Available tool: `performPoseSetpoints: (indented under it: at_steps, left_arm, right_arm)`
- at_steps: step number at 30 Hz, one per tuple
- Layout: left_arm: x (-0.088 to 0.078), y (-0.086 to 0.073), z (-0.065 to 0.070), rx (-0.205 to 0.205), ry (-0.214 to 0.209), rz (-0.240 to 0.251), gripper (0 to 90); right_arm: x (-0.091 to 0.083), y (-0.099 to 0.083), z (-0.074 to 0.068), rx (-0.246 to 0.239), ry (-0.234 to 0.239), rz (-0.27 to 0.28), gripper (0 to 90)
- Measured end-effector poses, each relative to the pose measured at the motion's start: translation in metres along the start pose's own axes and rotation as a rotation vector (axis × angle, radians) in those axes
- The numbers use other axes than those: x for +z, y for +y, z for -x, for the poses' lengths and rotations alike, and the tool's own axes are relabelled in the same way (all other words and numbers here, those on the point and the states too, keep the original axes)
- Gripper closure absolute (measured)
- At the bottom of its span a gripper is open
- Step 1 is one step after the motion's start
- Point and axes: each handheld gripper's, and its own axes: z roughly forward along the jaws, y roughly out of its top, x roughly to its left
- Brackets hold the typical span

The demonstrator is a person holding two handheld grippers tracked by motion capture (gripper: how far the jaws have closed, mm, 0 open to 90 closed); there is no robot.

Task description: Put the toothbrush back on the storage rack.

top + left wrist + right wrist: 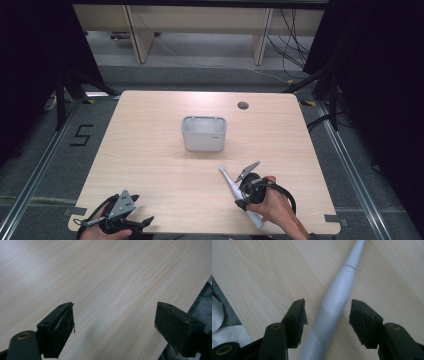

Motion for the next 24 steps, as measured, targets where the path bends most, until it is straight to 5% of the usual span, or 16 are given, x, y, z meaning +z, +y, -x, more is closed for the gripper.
performPoseSetpoints:
  at_steps: [18, 24]
  left_arm:
    - [0.0, 0.0, 0.0, -0.002, -0.004, 0.002, 15.5]
    - [0.0, 0.0, 0.0, 0.001, -0.004, 0.002, 15.5]
  right_arm:
    - [0.008, 0.004, 0.005, 0.016, 0.028, -0.105, 58.6]
    - [0.012, 0.009, 0.01, -0.028, 0.038, -0.143, 61.5]
